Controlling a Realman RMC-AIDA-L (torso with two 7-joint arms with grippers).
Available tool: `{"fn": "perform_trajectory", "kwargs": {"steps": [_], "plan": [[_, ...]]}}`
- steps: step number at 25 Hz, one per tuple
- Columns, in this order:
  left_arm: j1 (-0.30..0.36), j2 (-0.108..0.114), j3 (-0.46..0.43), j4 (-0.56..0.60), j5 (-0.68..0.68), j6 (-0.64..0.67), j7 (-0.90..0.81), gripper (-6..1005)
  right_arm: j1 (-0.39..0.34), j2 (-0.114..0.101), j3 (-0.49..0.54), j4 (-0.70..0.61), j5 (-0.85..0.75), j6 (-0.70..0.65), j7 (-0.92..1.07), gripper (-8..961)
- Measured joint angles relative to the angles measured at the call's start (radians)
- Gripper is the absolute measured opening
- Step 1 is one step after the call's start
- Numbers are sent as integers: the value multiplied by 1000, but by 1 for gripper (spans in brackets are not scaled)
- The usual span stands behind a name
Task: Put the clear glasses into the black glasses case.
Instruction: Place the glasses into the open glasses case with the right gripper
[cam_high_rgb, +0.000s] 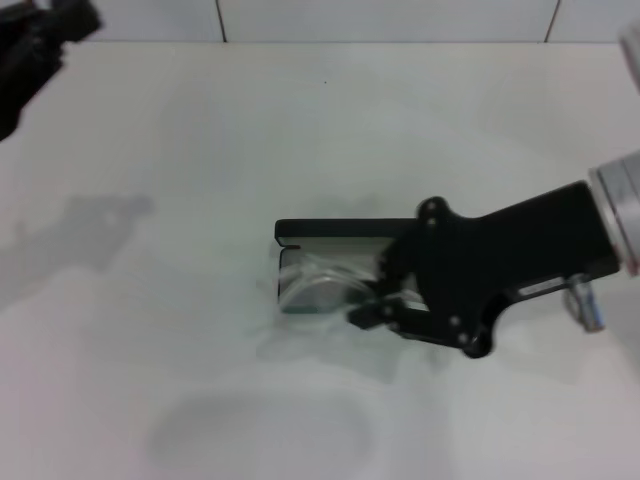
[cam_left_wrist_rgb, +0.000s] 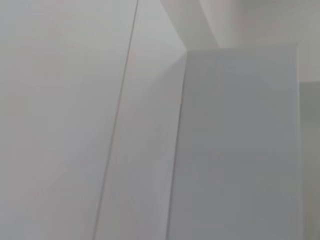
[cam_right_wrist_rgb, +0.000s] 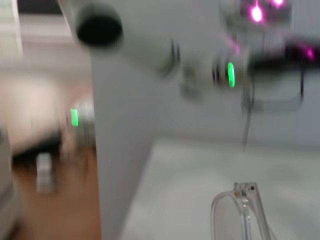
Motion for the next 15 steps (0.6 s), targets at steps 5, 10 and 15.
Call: {"fn": "perform_trajectory", "kwargs": {"steps": [5,10,15], "plan": [[35,-9,-34,20,7,2,-7,69,201,2,44,-189,-296,-191,427,86],[34,-25,-39,13,39,0,10,69,393,4,60,-60,-375,-303,572,85],[28,-38,-40,13,51,0,18,68,511,14,1,163,-489,-289,581,85]]}}
